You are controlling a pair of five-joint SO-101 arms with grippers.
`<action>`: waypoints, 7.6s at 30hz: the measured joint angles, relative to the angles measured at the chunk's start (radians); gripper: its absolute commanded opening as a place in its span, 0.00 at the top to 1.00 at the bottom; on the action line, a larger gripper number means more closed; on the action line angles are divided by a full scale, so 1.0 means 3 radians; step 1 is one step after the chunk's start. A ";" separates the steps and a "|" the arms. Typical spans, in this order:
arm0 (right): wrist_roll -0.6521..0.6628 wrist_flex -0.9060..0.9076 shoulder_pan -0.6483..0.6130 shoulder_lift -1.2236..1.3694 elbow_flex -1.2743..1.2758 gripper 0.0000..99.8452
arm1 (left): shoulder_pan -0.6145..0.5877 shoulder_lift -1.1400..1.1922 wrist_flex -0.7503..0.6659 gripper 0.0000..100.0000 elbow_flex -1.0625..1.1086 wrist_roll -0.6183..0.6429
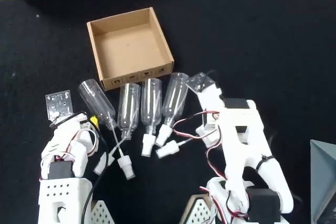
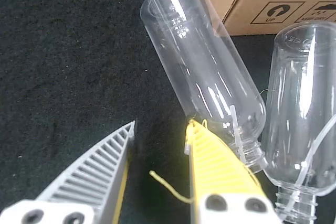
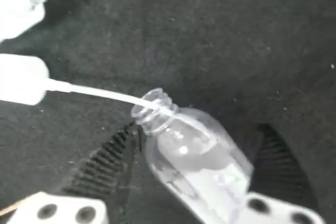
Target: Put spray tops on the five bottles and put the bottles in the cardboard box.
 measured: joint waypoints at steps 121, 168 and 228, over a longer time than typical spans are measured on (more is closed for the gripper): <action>0.0670 0.1335 0.0343 -0.2481 -0.0338 0.93 | 0.0000 0.0000 0.0000 0.85 0.0000 0.0000; -0.0650 0.0353 0.0066 -0.2547 -0.0353 0.93 | 0.0000 -0.0005 0.0450 0.85 -0.0777 -0.0583; -0.0752 -0.0031 0.0588 -0.2547 0.0087 0.93 | 0.1601 0.1759 0.2537 0.78 -0.2445 -0.4117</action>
